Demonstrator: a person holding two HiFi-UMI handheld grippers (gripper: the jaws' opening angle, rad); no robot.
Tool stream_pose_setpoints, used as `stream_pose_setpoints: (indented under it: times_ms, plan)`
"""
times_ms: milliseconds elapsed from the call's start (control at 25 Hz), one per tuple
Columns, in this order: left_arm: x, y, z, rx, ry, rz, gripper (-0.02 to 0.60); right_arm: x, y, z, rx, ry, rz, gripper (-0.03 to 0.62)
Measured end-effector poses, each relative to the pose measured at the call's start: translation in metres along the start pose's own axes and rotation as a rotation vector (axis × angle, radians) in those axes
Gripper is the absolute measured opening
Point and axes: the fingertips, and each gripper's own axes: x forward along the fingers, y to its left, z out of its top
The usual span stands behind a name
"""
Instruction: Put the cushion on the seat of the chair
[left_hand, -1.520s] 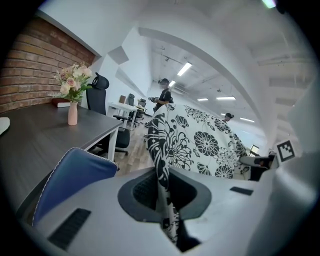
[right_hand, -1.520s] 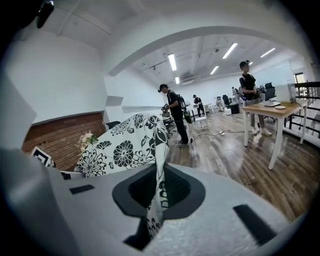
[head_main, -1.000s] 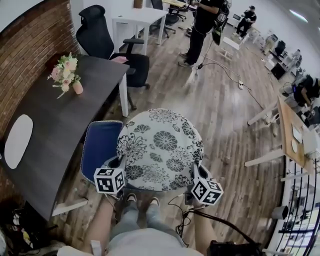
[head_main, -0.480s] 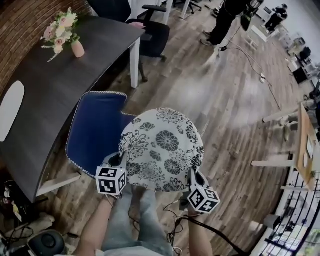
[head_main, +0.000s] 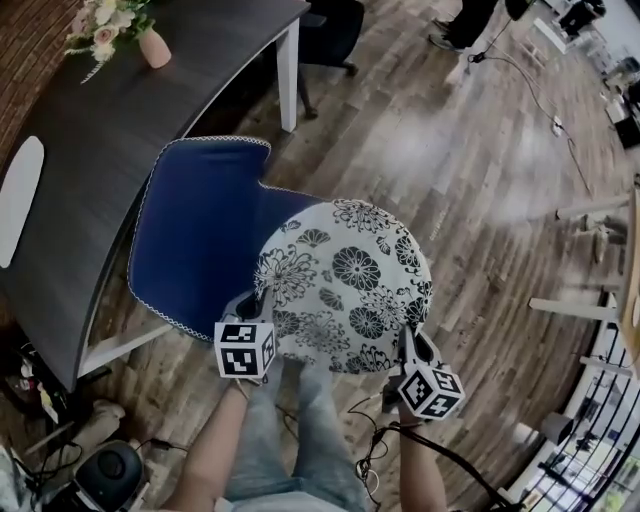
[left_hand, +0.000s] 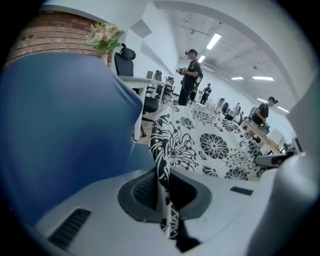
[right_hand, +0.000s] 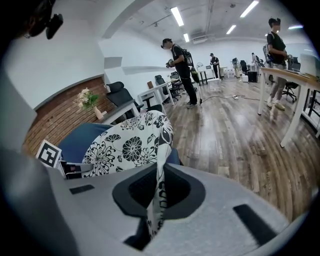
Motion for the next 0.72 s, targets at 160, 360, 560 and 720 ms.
stream_pose_setpoints:
  times_ms: [160, 360, 560, 720]
  plan:
    - [0.008, -0.001, -0.011, 0.001, 0.03, 0.03, 0.014, 0.01, -0.002, -0.01, -0.009, 0.013, 0.011, 0.012]
    - [0.037, 0.025, -0.012, 0.003, 0.065, 0.078, 0.014, 0.046, 0.005, -0.012, -0.016, 0.02, 0.019, 0.012]
    - [0.088, 0.074, -0.005, -0.05, 0.109, 0.107, 0.014, 0.112, 0.023, -0.006, -0.017, 0.04, 0.016, 0.012]
    - [0.091, 0.07, -0.014, -0.053, 0.106, 0.142, 0.014, 0.118, 0.014, -0.015, -0.002, 0.044, 0.052, 0.012]
